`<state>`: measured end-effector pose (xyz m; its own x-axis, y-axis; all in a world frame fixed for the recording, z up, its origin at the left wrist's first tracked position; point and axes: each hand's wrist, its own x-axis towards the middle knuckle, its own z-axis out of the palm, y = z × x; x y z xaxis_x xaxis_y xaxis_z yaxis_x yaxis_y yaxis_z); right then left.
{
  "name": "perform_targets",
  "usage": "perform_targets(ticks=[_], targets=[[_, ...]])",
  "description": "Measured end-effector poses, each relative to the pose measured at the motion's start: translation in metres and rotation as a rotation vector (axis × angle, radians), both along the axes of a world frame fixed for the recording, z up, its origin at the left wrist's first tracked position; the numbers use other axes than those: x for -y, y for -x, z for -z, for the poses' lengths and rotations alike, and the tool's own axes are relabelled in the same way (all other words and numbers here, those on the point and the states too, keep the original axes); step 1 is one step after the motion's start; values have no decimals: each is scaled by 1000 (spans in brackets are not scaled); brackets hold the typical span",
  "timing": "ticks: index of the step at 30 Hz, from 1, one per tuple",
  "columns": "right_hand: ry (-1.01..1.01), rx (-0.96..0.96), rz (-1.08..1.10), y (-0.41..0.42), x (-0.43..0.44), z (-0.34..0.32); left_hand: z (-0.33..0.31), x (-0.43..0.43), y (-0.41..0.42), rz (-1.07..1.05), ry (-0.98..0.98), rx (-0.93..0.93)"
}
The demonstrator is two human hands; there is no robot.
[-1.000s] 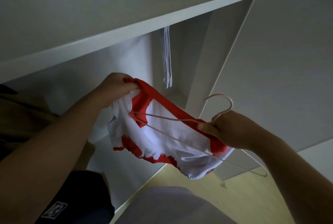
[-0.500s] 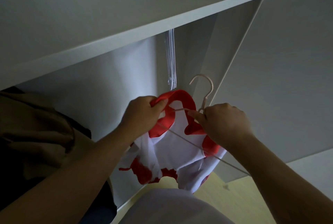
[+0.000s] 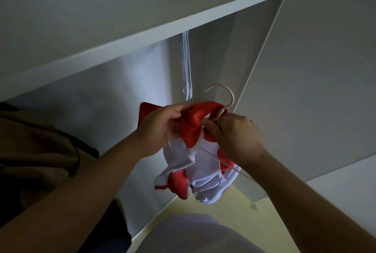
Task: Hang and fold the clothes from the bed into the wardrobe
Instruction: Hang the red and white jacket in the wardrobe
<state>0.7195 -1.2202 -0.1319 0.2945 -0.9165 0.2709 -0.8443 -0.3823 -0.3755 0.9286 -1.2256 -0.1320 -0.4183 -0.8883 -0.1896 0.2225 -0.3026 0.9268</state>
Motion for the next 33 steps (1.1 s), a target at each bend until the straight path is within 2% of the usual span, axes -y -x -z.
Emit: perform_targets(ticks=[1, 3, 6, 8, 9, 10, 12, 14, 16, 18, 21, 24, 26, 29, 31, 33], targets=[[-9, 15, -15, 0, -1, 0, 2, 2, -2, -20, 50, 99], [-17, 6, -25, 0, 0, 0, 7, 7, -7, 17, 284, 407], [41, -4, -27, 1, 0, 0, 0, 10, -8, 62, 591, 771], [78, 3, -45, 1, -2, -1, -2, 14, -6, -84, 1075, 1231], [86, 0, -53, 2, -2, -2, -4, 17, -3, -164, 1287, 1396], [92, -5, -56, 2, -1, -2, -5, 19, 1, -196, 1386, 1453], [88, -2, -51, 4, 2, -4, -4, 22, 6, -126, 1336, 1295], [47, 17, -54, 8, 8, -7, -3, 25, 6, -34, 1139, 1082], [-6, 10, -45, 15, 17, -9, 0, 31, 2, -18, 1142, 1033], [-77, -37, 3, 28, 29, -12, 0, 39, -9, -65, 1188, 1118], [-277, -112, 10, 55, 43, -18, 1, 51, -34, -203, 1200, 1391], [-437, -299, -67, 75, 49, -24, 2, 56, -52, -310, 1168, 1593], [-445, -411, -63, 75, 53, -25, 4, 57, -54, -325, 1140, 1670], [-443, -332, 21, 67, 61, -22, 10, 54, -50, -388, 1074, 1628], [-433, -212, 100, 58, 63, -21, 14, 51, -48, -409, 946, 1535], [-389, -226, 155, 53, 63, -19, 19, 50, -50, -399, 818, 1452]])
